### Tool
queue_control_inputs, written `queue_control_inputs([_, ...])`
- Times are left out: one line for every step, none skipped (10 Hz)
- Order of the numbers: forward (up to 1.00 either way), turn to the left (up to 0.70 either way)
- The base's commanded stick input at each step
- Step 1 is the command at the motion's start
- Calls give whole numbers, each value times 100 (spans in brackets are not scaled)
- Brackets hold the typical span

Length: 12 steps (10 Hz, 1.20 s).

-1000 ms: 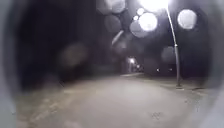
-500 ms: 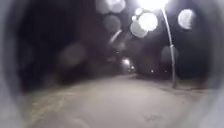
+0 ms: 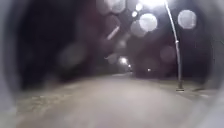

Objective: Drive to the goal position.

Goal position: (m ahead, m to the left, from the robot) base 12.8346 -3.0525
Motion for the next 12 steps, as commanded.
queue_control_inputs([100, 0])
queue_control_inputs([100, 0])
queue_control_inputs([100, 0])
queue_control_inputs([100, 0])
queue_control_inputs([100, 0])
queue_control_inputs([100, 0])
queue_control_inputs([100, 0])
queue_control_inputs([100, 0])
queue_control_inputs([100, 0])
queue_control_inputs([100, 0])
queue_control_inputs([100, 0])
queue_control_inputs([100, 0])
